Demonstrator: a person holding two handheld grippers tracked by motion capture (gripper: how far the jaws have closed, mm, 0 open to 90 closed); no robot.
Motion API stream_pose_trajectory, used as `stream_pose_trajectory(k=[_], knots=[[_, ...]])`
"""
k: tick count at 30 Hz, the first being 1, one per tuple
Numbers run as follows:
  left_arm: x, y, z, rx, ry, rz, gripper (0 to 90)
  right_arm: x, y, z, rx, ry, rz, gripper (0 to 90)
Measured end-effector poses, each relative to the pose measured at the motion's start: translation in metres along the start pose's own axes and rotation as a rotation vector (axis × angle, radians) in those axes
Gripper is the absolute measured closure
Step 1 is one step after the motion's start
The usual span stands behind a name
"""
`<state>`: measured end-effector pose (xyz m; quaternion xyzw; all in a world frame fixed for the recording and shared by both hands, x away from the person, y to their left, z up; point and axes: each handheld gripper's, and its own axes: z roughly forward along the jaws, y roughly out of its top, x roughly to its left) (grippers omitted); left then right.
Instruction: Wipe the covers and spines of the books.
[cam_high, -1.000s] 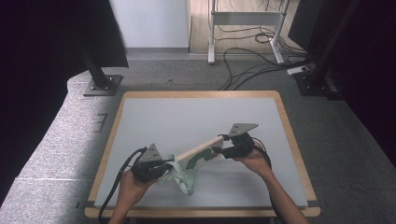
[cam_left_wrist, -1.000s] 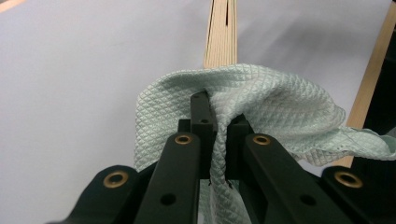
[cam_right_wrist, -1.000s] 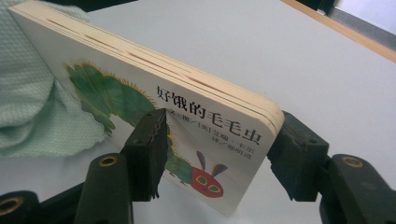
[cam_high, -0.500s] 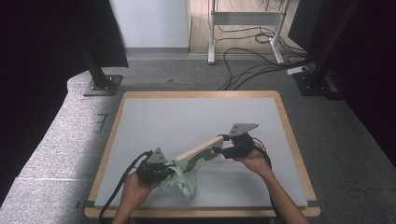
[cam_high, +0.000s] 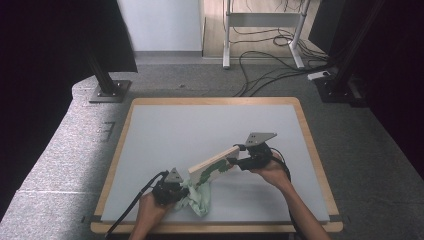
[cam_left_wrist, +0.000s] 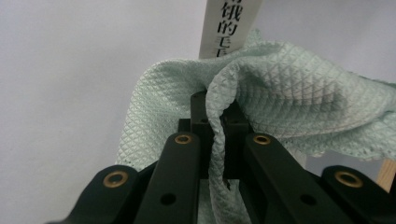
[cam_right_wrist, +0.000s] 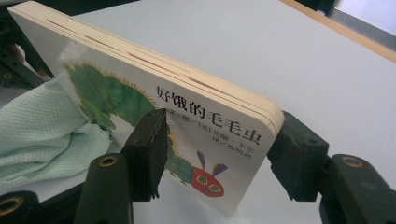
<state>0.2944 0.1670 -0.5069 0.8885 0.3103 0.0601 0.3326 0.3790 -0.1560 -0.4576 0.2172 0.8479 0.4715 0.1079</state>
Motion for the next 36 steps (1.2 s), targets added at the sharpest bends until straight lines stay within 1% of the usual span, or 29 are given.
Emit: stream_pose_trajectory(k=[2,5,6,8,11,13,16,17,19,21,22,24,26,28,31,33,36], knots=[[0.001,0.003,-0.006,-0.021,-0.013,-0.008,87.0,0.000,0.000,0.000,-0.001,-0.001,0.000,40.1],[0.001,0.011,-0.021,-0.064,-0.030,-0.006,86.8,0.000,0.000,0.000,-0.002,0.000,0.000,40.1],[0.000,0.015,-0.028,-0.075,-0.027,0.002,86.8,0.000,0.000,0.000,-0.001,0.000,-0.001,40.1],[0.000,0.022,-0.037,-0.086,-0.018,0.016,86.7,0.000,0.000,0.000,0.002,-0.002,-0.001,40.0],[0.001,0.032,-0.050,-0.104,0.009,0.033,86.6,0.000,0.000,0.000,0.003,-0.004,-0.001,39.9],[0.001,0.038,-0.059,-0.124,0.020,0.041,86.6,0.000,0.000,0.000,0.001,-0.003,0.000,39.9],[-0.002,0.045,-0.072,-0.154,0.026,0.052,86.6,0.000,0.000,0.000,0.001,0.000,-0.002,40.1],[-0.003,0.046,-0.074,-0.163,0.029,0.054,86.6,0.000,0.000,0.000,0.001,0.001,-0.003,40.2],[-0.004,0.047,-0.075,-0.163,0.035,0.062,86.6,0.000,0.000,-0.001,0.001,0.001,-0.004,40.2],[-0.003,0.044,-0.074,-0.161,0.033,0.059,86.5,0.000,-0.001,-0.001,-0.001,0.001,-0.003,40.2],[-0.001,0.042,-0.074,-0.156,0.039,0.057,86.5,0.000,-0.001,-0.001,-0.001,0.000,-0.003,40.3],[0.004,0.037,-0.075,-0.148,0.059,0.041,86.4,0.000,-0.001,-0.001,-0.002,0.000,-0.001,40.3],[0.011,0.029,-0.077,-0.145,0.074,0.013,86.4,0.000,-0.001,-0.001,-0.002,0.001,-0.002,40.4],[0.020,0.021,-0.080,-0.145,0.098,-0.017,86.4,0.000,-0.001,-0.001,-0.002,0.002,-0.002,40.4],[0.034,0.009,-0.084,-0.157,0.107,-0.067,86.7,0.000,-0.001,0.000,-0.002,0.001,-0.001,40.5],[0.041,0.004,-0.087,-0.160,0.124,-0.085,87.4,0.000,0.000,0.000,-0.001,0.001,-0.001,40.5],[0.049,0.003,-0.094,-0.165,0.156,-0.104,87.8,0.000,0.000,0.000,0.000,-0.001,0.001,40.5]])
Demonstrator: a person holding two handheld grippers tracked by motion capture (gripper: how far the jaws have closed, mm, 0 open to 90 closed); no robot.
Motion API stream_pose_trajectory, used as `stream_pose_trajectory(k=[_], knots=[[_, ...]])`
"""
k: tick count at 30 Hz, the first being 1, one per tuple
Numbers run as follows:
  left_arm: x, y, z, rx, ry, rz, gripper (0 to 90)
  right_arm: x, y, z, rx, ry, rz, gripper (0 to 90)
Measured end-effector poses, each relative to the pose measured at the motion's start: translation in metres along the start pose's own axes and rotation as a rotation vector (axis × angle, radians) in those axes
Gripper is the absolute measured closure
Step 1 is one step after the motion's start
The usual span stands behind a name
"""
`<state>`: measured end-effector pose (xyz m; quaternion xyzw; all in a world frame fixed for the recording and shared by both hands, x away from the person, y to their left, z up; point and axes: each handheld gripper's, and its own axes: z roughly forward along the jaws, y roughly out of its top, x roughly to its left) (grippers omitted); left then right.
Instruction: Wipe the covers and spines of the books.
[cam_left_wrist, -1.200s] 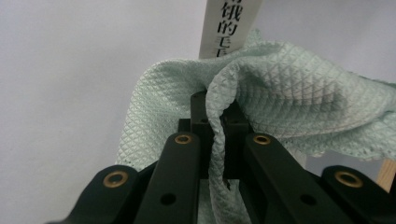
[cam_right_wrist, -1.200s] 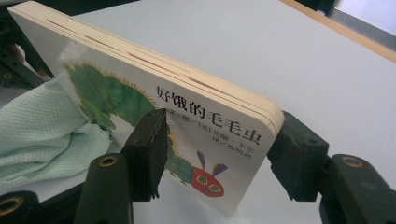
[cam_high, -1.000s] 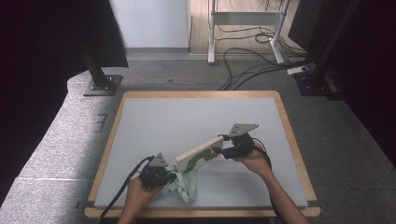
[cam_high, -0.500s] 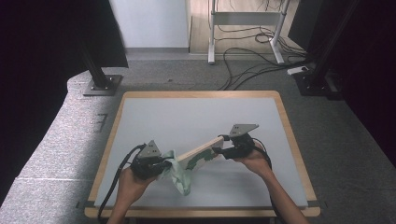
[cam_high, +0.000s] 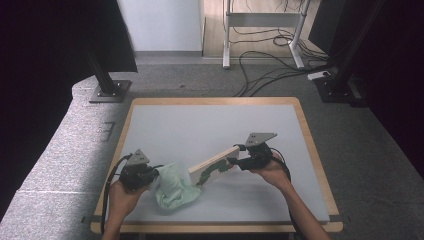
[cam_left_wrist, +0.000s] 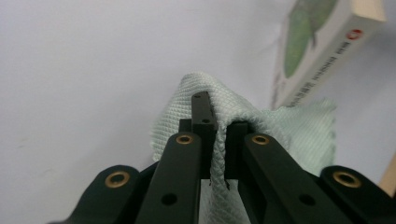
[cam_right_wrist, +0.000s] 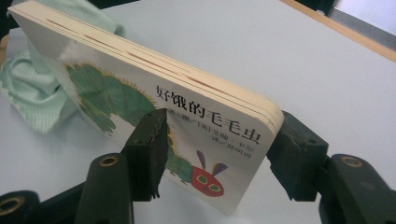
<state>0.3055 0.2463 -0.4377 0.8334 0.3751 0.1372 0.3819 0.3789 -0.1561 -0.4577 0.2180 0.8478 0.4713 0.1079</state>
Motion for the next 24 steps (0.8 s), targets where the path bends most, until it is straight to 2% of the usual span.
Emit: stream_pose_trajectory(k=[7,10,18,21,24], knots=[[0.018,0.012,-0.014,-0.033,0.095,-0.025,87.8,0.000,0.000,0.000,0.003,0.000,0.000,40.4],[0.026,0.013,-0.009,-0.013,0.126,-0.035,87.6,0.000,0.000,0.000,0.000,0.002,-0.002,40.6],[0.039,-0.011,0.038,0.081,0.070,-0.099,83.5,0.000,-0.001,-0.001,-0.004,0.003,0.004,40.7],[0.043,-0.017,0.048,0.105,0.072,-0.103,74.2,0.000,-0.001,-0.001,-0.002,0.002,0.003,40.8],[0.046,-0.015,0.041,0.081,0.072,-0.120,61.7,0.000,-0.001,-0.001,-0.001,0.001,0.003,40.7]])
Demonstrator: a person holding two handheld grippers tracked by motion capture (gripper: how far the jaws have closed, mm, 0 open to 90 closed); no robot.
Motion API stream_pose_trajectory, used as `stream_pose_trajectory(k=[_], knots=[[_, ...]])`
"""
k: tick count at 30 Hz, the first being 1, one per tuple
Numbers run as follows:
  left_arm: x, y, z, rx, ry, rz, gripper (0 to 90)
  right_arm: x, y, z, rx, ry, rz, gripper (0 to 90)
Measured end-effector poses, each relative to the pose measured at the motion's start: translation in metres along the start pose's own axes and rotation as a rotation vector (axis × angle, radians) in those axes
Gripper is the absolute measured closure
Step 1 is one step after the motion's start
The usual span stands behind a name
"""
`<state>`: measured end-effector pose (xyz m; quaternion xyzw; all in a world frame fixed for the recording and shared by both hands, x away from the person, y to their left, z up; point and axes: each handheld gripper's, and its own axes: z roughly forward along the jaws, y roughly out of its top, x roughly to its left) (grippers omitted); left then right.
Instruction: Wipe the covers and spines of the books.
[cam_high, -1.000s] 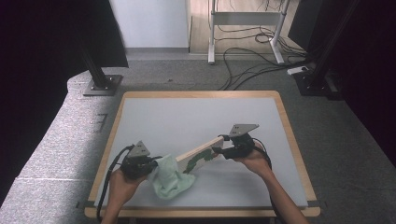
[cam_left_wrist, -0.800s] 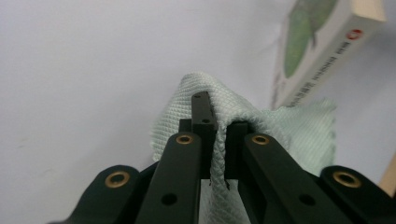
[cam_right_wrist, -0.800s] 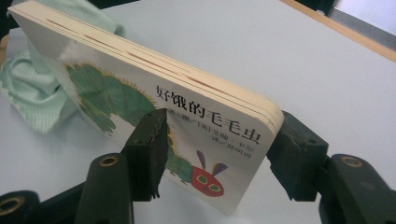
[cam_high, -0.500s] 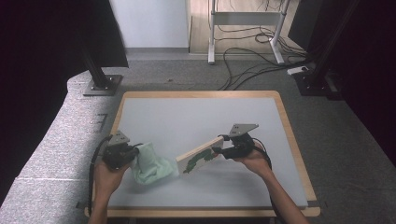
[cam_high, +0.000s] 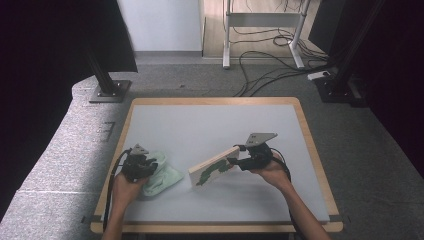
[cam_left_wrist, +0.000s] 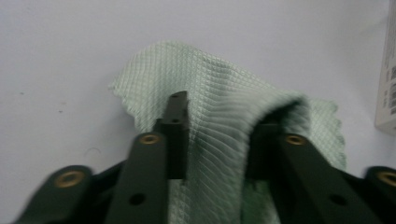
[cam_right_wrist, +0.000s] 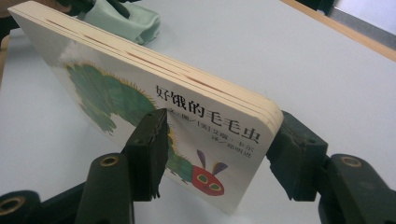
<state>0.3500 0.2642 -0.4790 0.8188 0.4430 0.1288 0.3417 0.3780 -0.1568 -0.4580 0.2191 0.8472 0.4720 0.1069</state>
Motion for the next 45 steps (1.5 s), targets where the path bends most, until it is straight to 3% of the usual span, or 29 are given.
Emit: stream_pose_trajectory(k=[2,7,13,16,19,23,31,36,39,45], knots=[[0.000,0.003,-0.009,-0.020,-0.005,-0.004,52.8,0.000,0.000,0.000,0.000,-0.001,0.000,40.7],[-0.005,0.010,-0.031,-0.053,-0.029,0.010,40.6,0.000,0.000,0.000,-0.001,-0.002,0.001,40.7],[-0.017,0.015,-0.043,-0.030,-0.058,0.060,35.1,0.001,0.000,-0.001,0.000,-0.002,-0.001,40.6],[-0.019,0.013,-0.045,-0.011,-0.042,0.068,34.7,0.001,0.000,-0.001,-0.001,-0.003,-0.002,40.6],[-0.013,0.006,-0.039,0.026,-0.011,0.050,34.9,0.001,-0.001,-0.001,-0.003,-0.003,-0.001,40.6],[-0.002,-0.009,-0.032,0.061,-0.020,0.009,35.2,0.001,-0.001,-0.001,-0.003,-0.002,-0.001,40.6],[0.004,-0.032,-0.047,0.053,-0.009,-0.020,35.8,0.000,0.000,0.000,0.001,-0.005,-0.002,40.5],[-0.010,-0.029,-0.062,0.028,-0.030,0.019,35.9,0.000,0.001,0.001,0.002,-0.005,0.000,40.4],[-0.025,-0.019,-0.067,0.020,-0.046,0.069,35.6,0.000,0.001,0.001,0.004,-0.007,-0.001,40.4],[-0.055,0.006,-0.069,-0.002,-0.122,0.151,35.5,0.001,0.000,0.000,0.004,-0.005,-0.001,40.5]])
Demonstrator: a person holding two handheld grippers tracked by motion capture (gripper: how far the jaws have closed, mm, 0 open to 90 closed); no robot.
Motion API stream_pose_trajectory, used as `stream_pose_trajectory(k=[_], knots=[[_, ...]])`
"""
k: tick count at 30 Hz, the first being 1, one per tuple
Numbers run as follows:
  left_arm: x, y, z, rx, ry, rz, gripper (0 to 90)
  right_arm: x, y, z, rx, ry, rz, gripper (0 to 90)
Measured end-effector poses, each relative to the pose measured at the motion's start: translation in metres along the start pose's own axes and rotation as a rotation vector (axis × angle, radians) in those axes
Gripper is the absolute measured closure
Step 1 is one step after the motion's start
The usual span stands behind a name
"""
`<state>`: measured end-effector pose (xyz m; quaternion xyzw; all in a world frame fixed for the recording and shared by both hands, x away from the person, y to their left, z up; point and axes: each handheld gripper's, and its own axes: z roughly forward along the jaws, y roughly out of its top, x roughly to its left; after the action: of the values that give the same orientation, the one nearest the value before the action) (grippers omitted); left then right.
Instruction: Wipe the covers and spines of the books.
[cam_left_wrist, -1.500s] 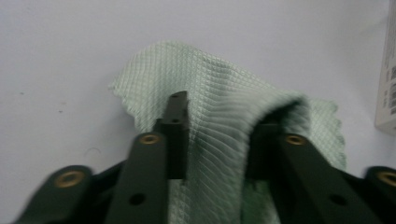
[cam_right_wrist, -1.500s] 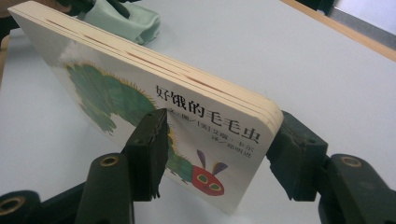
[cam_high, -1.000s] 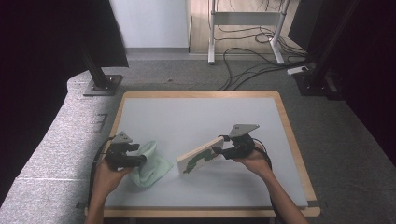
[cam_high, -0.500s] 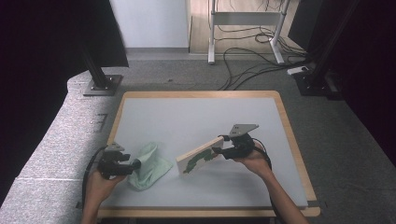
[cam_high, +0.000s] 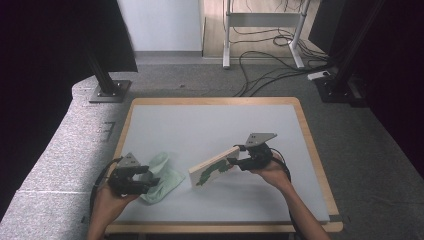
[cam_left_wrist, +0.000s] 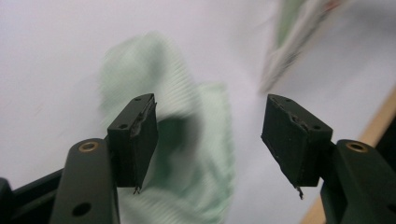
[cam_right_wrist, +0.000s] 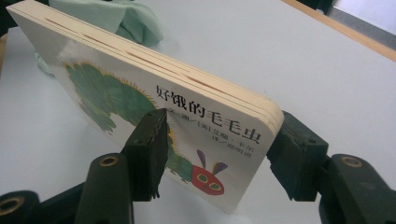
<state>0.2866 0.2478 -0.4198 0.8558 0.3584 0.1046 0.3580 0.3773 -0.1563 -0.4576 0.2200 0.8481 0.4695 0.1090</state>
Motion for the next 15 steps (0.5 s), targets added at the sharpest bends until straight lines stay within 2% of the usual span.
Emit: stream_pose_trajectory(k=[8,15], knots=[[-0.022,0.030,0.031,0.018,-0.106,0.064,35.9,0.000,0.000,0.000,-0.001,0.004,0.002,40.8],[-0.033,0.040,0.061,0.045,-0.134,0.090,40.0,-0.001,-0.001,-0.001,-0.004,0.007,0.003,40.9]])
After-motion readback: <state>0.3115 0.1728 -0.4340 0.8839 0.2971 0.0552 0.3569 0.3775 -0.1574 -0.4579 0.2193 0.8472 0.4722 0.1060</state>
